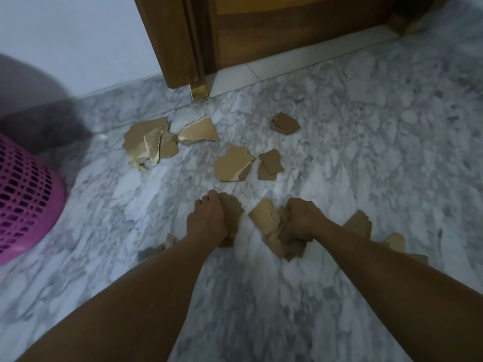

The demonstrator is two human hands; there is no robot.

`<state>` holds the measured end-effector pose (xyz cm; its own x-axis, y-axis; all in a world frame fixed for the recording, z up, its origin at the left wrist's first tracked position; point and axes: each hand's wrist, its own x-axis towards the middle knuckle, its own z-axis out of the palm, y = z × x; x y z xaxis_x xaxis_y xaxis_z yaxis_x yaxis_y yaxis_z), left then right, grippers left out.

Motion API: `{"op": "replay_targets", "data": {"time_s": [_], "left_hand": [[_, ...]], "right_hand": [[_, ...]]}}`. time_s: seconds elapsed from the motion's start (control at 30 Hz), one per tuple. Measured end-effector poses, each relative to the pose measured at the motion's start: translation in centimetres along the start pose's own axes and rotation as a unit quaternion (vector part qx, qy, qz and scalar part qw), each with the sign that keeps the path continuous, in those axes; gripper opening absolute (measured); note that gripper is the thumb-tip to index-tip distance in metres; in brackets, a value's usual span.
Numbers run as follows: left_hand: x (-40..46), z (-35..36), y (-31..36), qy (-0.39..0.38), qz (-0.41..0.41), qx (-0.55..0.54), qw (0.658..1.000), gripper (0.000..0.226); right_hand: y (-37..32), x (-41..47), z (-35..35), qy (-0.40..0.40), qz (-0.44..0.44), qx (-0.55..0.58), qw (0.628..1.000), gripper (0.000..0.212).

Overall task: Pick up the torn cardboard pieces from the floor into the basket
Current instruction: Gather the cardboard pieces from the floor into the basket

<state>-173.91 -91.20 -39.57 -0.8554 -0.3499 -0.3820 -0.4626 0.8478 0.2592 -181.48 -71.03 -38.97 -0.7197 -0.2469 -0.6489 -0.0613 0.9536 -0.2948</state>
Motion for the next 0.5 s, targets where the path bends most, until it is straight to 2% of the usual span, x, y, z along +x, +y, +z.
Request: {"op": "replay_targets", "data": {"time_s": [0.17, 0.27, 0.4, 0.5], "left_hand": [[3.7, -2.1, -0.4, 0.024, 0.045, -0.079, 0.996, 0.078], [6.6, -3.3, -0.2, 0.024, 0.076, -0.072, 0.994, 0.089], [9.9, -4.5, 1.3, 0.015, 0.060, -0.062, 0.996, 0.086], [12.2, -4.4, 2.5, -0.010, 0.050, -0.036, 0.998, 0.086]], "right_hand": [[-2.1, 2.7, -3.0, 0.089, -0.049, 0.024, 0.994, 0.059], [-3.4, 5.4, -5.6, 0.138, -0.074, -0.001, 0.988, 0.056], [-4.6, 8.9, -8.1, 0.130, -0.096, 0.001, 0.987, 0.062], [-5.3, 11.3, -8.8, 0.094, -0.092, -0.033, 0.991, 0.079]]}}
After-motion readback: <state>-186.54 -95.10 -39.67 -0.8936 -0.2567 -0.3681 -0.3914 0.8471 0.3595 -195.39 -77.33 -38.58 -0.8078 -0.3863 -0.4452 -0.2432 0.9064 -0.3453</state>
